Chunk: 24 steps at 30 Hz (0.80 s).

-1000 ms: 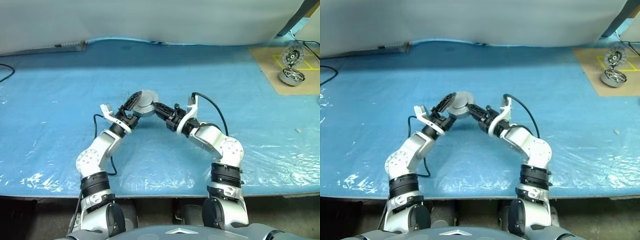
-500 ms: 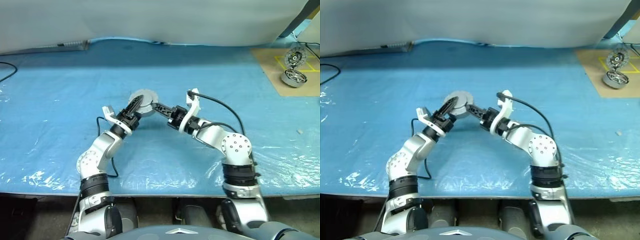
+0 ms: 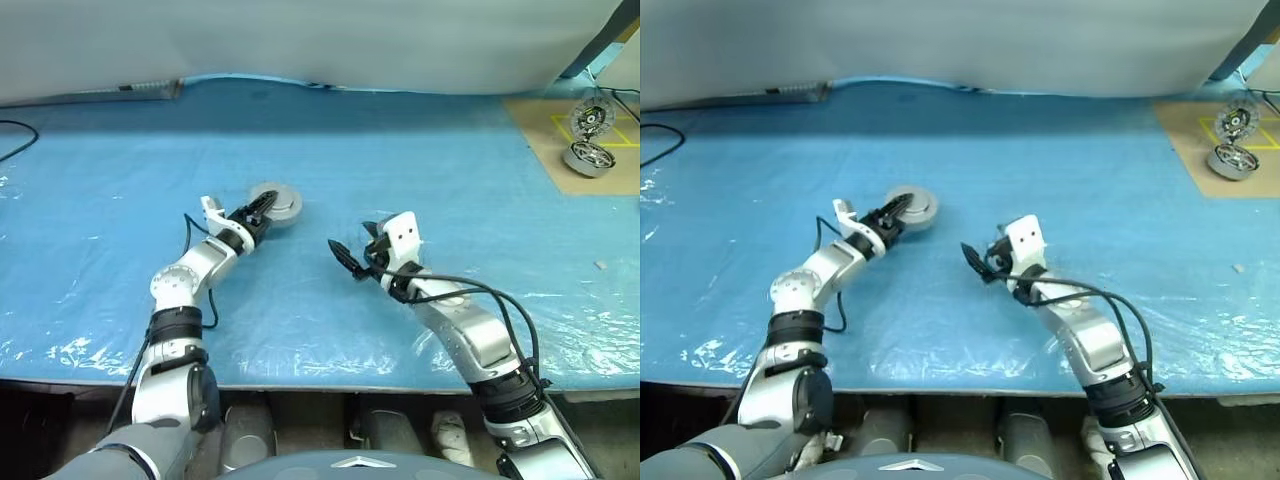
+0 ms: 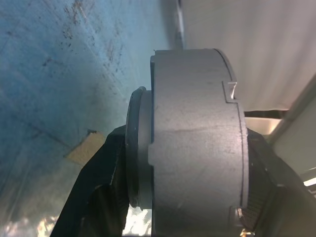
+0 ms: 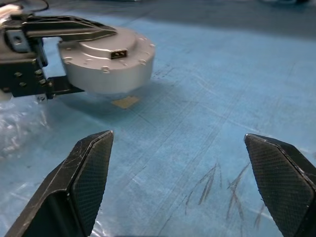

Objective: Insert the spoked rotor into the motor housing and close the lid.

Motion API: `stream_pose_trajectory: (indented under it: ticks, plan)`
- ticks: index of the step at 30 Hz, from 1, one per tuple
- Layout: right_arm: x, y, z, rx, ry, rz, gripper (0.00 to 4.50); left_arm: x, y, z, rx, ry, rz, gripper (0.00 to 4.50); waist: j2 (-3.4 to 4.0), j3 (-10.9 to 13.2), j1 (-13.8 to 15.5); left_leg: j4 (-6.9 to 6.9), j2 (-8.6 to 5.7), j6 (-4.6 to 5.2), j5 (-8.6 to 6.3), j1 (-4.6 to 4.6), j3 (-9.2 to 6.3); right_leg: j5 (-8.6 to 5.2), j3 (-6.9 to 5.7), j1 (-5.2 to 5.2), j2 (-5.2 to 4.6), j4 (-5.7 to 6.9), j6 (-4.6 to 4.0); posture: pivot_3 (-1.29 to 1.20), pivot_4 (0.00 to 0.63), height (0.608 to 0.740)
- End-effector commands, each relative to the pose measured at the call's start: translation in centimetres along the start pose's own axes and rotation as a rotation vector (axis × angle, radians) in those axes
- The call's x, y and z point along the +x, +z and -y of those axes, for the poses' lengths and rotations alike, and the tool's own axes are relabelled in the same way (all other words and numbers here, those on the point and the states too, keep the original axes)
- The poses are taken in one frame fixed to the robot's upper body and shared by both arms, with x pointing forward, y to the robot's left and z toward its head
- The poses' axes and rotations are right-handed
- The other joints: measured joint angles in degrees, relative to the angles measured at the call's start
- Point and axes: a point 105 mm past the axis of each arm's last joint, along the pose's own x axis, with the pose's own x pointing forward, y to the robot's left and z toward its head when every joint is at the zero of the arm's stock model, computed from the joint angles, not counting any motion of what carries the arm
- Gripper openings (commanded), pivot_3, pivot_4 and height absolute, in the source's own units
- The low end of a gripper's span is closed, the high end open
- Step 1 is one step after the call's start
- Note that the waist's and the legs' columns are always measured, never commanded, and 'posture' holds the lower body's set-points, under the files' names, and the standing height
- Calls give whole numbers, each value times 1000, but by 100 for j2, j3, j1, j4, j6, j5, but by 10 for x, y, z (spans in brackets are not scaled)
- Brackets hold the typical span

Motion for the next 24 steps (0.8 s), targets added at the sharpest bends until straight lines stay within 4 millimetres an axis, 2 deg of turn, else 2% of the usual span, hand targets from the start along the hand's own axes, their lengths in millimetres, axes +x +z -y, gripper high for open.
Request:
stream_pose_trajectory:
  ticks: [1,6,12,13,16,20,24]
  plan:
    - [1,6,-5,-49,4,58,4500,17,1,14,87,-30,-26,2395,-1,0,-17,2,-2,0,0,0,0,2,1,0,-1,0,-2,0,150,740]
    - [3,4,-5,-62,-2,57,4500,25,-3,-6,133,79,-78,2395,-3,1,-57,3,-9,1,1,-7,-3,8,5,2,-4,1,-9,0,150,740]
    - [2,2,-6,-67,5,50,4500,6,-1,-24,274,146,-133,4339,-4,0,-89,4,-7,3,0,32,-3,10,6,40,-6,2,-17,0,150,740]
    - [2,1,-6,-65,6,47,4500,-1,-2,-28,325,162,-152,4456,-3,-1,-101,3,-3,3,0,43,-1,9,8,47,-4,2,-20,0,150,740]
    - [1,-1,-7,-55,10,41,4500,-24,-5,-37,422,193,-196,4456,-1,-2,-159,1,6,3,-1,58,3,-6,10,54,1,6,-48,0,150,740]
    - [-2,-4,-5,-29,17,33,4500,-66,-9,-52,609,256,-273,4456,4,-8,-247,-6,14,4,-2,79,11,-15,8,64,2,8,-63,0,150,740]
    - [-5,-7,-3,2,21,30,4500,-88,-10,-47,873,230,-266,4456,18,-16,-243,-17,26,5,-3,104,32,-22,10,71,5,8,-71,0,150,740]
